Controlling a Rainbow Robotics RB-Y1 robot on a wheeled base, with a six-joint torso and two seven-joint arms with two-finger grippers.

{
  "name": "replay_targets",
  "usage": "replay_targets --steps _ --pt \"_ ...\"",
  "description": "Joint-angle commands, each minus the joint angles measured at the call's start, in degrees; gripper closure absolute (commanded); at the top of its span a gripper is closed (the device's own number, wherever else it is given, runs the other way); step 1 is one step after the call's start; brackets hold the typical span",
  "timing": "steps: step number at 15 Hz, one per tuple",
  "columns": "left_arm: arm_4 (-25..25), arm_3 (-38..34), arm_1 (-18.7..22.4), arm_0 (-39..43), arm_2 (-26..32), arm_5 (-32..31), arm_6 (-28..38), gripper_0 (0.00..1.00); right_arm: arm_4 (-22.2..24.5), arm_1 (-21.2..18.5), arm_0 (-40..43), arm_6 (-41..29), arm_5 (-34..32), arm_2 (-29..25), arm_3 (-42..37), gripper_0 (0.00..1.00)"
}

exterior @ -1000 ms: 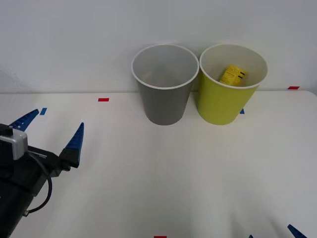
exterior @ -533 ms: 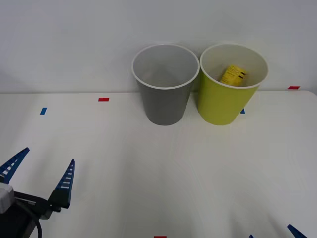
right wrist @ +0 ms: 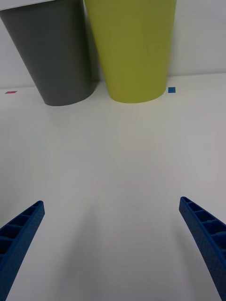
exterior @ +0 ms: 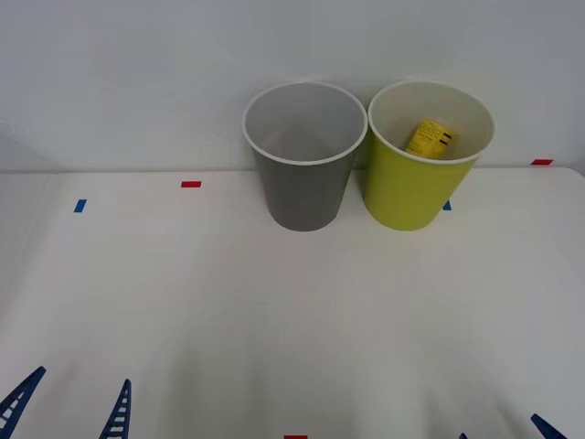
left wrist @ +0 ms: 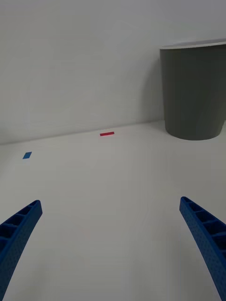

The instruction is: Put cans in the gray bin and PET bottles in the light green bin.

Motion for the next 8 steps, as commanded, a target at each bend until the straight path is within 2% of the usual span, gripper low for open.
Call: replay_targets --steps 1,4,8 --pt "-0.7 3.2 -4.4 2.7 0.1 -1.3 -1.3 0.0 0.0 0.0 0.0 0.0 0.0 0.0 0.0 0.01" --pt "-1.1 3.9 -6.7 6.1 0.7 -2.3 -2.3 0.0 0.0 0.0 0.0 0.0 0.0 0.0 0.0 0.01" --pt "-2.1 3.9 -6.4 6.7 0.8 -4.8 -2.8 0.0 0.0 0.0 0.0 0.0 0.0 0.0 0.0 0.01"
